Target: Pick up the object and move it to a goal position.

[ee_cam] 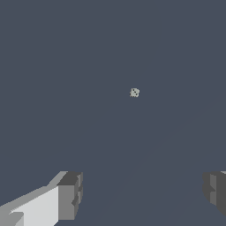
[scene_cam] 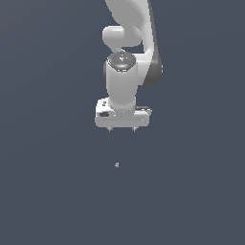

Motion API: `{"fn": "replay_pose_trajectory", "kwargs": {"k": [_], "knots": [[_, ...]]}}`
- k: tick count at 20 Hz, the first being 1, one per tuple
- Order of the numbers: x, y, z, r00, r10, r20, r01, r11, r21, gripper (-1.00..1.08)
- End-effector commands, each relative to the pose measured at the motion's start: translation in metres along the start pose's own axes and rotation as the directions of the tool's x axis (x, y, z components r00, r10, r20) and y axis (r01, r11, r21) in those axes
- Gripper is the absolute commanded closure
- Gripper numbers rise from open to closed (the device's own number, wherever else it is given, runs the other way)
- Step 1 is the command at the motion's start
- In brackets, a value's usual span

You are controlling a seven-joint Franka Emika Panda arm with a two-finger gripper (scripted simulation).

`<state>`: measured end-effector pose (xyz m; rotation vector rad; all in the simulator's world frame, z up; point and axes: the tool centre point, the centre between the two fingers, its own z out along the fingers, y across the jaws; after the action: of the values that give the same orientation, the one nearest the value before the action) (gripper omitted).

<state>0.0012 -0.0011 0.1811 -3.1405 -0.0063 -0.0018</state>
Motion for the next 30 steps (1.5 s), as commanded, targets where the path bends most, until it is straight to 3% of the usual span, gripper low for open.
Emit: {"fn": "replay_pose_trajectory", "kwargs": {"k": [1,10,20,30], "knots": [[0.0,0.0,0.0,1.0,0.0,0.0,0.0,1.0,0.0,-0.92],[-0.006,-0.035,-0.001,0.998,-0.057,0.013,0.056,0.998,0.027,-0.92],[0.002,-0.03,0.006,0.999,-0.04,0.012,0.04,0.999,0.026,-0.92],[0.038,-0.012,0.041,0.999,0.033,0.009,-0.033,0.999,0.021,-0.92]]}}
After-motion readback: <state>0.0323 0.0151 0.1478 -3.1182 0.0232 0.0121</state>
